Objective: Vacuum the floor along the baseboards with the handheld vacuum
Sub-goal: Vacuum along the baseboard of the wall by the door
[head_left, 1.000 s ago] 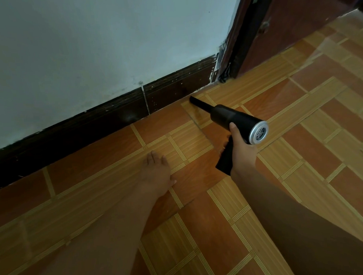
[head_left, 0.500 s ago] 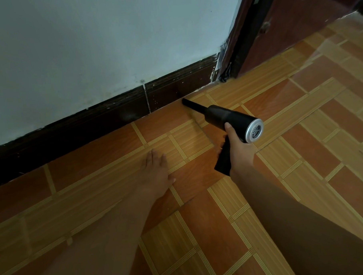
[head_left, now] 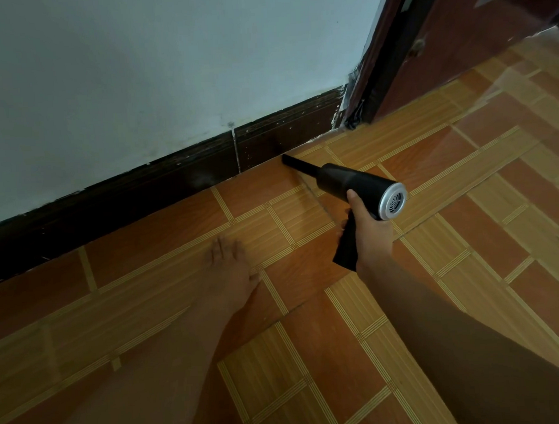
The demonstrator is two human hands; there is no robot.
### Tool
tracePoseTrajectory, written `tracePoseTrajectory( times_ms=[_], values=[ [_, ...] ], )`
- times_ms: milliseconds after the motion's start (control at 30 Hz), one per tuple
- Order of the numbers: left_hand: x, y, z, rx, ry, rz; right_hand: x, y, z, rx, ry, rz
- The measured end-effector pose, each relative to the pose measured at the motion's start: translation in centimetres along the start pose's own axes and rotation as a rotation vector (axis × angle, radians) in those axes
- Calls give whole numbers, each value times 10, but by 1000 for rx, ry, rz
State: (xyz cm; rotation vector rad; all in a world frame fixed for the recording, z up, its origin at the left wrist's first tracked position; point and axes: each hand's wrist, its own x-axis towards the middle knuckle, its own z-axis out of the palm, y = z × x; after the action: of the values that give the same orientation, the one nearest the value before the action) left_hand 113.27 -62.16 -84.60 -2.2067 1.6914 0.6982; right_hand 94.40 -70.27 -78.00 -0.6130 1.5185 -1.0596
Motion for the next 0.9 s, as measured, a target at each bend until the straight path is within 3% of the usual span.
tracePoseTrajectory(
  times_ms=[200,900],
  values=[
    [-2,-2,2,-3,15,-10,5,-5,-2,6,27,-32],
    [-43,-53,12,-1,26,-162,-50,17,25,-78,-195,49]
  ],
)
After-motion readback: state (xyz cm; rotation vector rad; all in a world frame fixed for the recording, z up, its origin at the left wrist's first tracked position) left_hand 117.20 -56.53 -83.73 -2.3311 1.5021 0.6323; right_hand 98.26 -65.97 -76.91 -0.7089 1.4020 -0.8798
